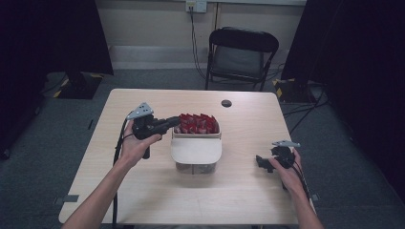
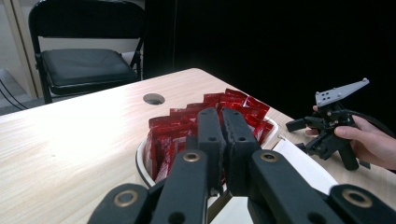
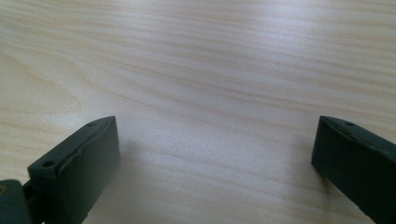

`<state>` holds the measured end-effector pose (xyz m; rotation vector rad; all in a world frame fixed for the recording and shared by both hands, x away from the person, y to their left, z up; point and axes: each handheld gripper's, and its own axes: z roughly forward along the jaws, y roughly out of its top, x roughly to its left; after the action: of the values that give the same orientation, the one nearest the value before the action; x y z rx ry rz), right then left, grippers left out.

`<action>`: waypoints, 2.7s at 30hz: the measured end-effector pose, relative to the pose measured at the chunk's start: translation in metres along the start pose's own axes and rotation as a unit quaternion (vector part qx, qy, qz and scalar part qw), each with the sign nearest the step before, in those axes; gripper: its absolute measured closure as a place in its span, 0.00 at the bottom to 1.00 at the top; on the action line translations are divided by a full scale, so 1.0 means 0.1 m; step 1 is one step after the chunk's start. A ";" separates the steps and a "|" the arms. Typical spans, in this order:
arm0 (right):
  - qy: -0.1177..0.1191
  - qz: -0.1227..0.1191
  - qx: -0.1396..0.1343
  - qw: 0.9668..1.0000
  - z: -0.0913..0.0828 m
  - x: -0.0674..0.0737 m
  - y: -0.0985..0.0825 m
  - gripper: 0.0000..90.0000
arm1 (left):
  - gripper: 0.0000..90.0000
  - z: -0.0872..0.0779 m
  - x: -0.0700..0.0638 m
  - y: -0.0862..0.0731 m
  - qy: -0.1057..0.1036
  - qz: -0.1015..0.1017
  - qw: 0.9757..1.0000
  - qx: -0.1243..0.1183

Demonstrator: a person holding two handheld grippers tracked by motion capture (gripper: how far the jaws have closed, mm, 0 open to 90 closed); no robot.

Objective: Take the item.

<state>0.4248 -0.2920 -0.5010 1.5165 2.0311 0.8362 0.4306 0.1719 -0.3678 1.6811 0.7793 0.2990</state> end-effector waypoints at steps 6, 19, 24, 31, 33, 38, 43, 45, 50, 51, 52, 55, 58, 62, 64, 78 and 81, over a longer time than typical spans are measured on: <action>0.000 0.000 0.000 1.000 0.00 0.00 0.00 0.01 | 0.97 -0.02 -0.01 0.02 0.000 0.001 1.000 -0.004; 0.000 0.000 0.000 1.000 0.00 0.00 0.00 0.01 | 0.97 -0.09 -0.07 0.11 -0.008 0.009 1.000 -0.022; 0.000 0.000 0.000 1.000 0.00 0.00 0.00 0.01 | 0.97 -0.12 -0.09 0.15 -0.010 0.010 0.999 -0.031; 0.000 0.000 0.000 1.000 0.00 0.00 0.00 0.01 | 0.97 -0.18 -0.10 0.22 -0.009 0.012 0.999 -0.045; 0.000 0.000 0.000 1.000 0.00 0.00 0.00 0.01 | 0.98 -0.20 -0.10 0.24 -0.011 0.013 0.999 -0.047; 0.000 0.000 0.000 1.000 0.00 0.00 0.00 0.01 | 0.98 -0.23 -0.11 0.27 -0.016 0.012 0.998 -0.055; 0.000 0.000 0.000 1.000 0.00 0.00 0.00 0.01 | 0.98 -0.25 -0.10 0.28 -0.016 0.009 0.998 -0.062; 0.000 0.000 0.000 1.000 0.00 0.00 0.00 0.01 | 0.98 -0.26 -0.10 0.29 -0.015 0.010 0.998 -0.065; 0.000 0.000 0.000 1.000 0.00 0.00 0.00 0.01 | 0.98 -0.30 -0.09 0.32 -0.019 0.008 0.997 -0.070; 0.000 0.000 0.000 1.000 0.00 0.00 0.00 0.01 | 0.98 -0.30 -0.10 0.33 -0.019 0.007 0.997 -0.069; 0.000 0.000 0.000 1.000 0.00 0.00 0.00 0.01 | 0.98 -0.30 -0.10 0.33 -0.022 0.008 0.997 -0.070; 0.000 0.000 0.000 1.000 0.00 0.00 0.00 0.01 | 0.98 -0.31 -0.11 0.34 -0.022 0.008 0.997 -0.070; 0.000 0.000 0.000 1.000 0.00 0.00 0.00 0.01 | 0.98 -0.34 -0.10 0.36 -0.023 0.009 0.997 -0.075; 0.000 0.000 0.000 1.000 0.00 0.00 0.00 0.01 | 0.98 -0.37 -0.10 0.38 -0.025 0.008 0.997 -0.078; 0.000 0.000 0.000 1.000 0.00 0.00 0.00 0.01 | 0.98 -0.37 -0.10 0.39 -0.024 0.009 0.997 -0.079; 0.000 0.000 0.000 1.000 0.00 0.00 0.00 0.01 | 0.98 -0.44 -0.12 0.44 -0.027 0.011 0.996 -0.090; 0.000 0.000 0.000 1.000 0.00 0.00 0.00 0.01 | 0.98 -0.44 -0.13 0.44 -0.029 0.010 0.995 -0.093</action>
<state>0.4247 -0.2919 -0.5009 1.5172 2.0316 0.8358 0.4102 0.1946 -0.3114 1.5167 0.6716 0.3260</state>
